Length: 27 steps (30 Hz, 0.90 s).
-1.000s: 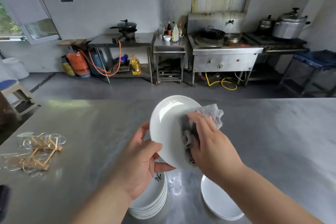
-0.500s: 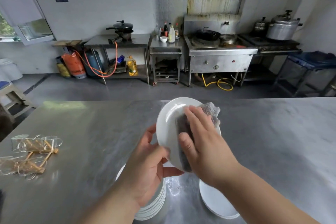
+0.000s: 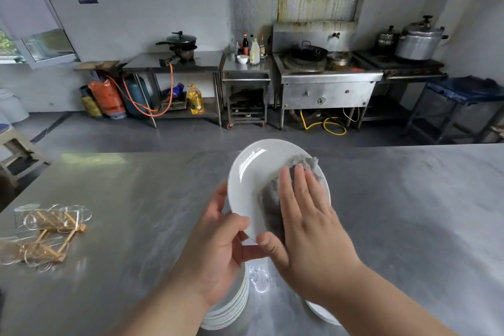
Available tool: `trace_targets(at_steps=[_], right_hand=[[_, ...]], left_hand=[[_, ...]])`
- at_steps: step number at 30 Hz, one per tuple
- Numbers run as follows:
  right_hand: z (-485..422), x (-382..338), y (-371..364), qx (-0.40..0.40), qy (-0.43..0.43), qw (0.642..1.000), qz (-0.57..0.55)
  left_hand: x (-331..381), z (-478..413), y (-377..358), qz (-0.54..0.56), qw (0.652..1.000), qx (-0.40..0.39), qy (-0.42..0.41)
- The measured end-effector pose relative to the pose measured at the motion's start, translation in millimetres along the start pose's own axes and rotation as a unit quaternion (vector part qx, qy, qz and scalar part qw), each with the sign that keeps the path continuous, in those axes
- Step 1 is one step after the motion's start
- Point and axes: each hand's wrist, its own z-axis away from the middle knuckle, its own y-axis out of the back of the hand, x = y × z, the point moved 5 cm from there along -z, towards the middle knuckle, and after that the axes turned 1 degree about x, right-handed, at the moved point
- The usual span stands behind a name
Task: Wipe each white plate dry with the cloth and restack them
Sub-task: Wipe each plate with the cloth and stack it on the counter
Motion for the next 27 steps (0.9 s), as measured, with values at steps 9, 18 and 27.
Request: trace_targets(at_steps=[9, 18, 27], right_hand=[[-8.0, -6.6, -2.7, 0.005, 0.224, 0.974, -0.022], [-2.8, -19.7, -8.5, 0.013, 0.24, 0.969, -0.052], [-17.5, 38.6, 5.5, -0.038, 0.079, 0.994, 0.063]], left_hand=[[-0.4, 4.3, 2.9, -0.053, 0.998, -0.013, 0.015], [-0.8, -0.8, 3.5, -0.055, 0.998, -0.03, 0.021], [-5.2, -6.9, 10.5, -0.005, 1.0, -0.028, 0.004]])
